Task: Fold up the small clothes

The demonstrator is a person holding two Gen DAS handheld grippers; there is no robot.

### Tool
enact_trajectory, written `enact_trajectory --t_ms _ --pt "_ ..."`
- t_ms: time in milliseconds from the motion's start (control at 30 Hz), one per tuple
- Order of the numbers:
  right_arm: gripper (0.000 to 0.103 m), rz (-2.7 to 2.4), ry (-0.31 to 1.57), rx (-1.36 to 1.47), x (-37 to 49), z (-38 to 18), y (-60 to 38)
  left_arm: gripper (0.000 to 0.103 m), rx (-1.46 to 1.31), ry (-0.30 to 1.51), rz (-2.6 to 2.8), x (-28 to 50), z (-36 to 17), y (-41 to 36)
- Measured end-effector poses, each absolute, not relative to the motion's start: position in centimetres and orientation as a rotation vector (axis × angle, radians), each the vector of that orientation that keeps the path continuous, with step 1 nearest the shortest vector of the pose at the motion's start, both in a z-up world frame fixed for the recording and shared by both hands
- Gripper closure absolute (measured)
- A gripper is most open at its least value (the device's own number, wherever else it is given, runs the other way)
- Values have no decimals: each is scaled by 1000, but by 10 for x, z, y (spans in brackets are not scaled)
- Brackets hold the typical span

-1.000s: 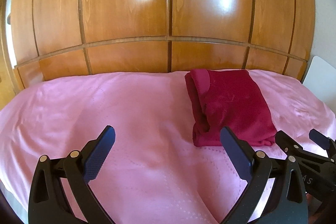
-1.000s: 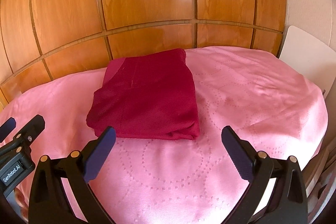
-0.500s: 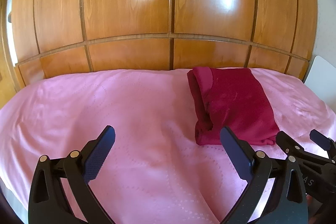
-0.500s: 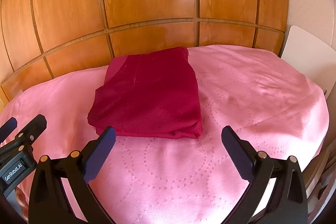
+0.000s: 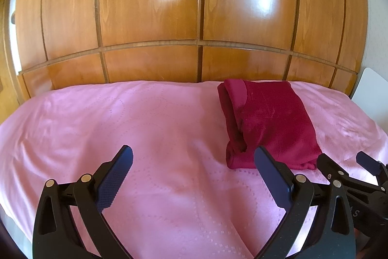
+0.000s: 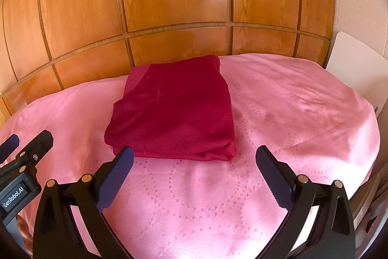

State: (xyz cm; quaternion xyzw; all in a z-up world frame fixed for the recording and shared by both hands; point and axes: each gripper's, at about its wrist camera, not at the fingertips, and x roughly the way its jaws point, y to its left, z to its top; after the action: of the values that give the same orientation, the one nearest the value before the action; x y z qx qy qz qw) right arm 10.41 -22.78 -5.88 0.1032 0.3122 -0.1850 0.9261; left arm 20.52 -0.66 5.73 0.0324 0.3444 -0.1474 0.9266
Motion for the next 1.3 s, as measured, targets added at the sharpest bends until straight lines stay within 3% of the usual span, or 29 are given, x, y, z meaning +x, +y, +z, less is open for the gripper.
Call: enact_trajectory --t_ms 1300 --pt "2 -359 631 196 107 -62 -228 4 42 739 -280 207 54 -5"
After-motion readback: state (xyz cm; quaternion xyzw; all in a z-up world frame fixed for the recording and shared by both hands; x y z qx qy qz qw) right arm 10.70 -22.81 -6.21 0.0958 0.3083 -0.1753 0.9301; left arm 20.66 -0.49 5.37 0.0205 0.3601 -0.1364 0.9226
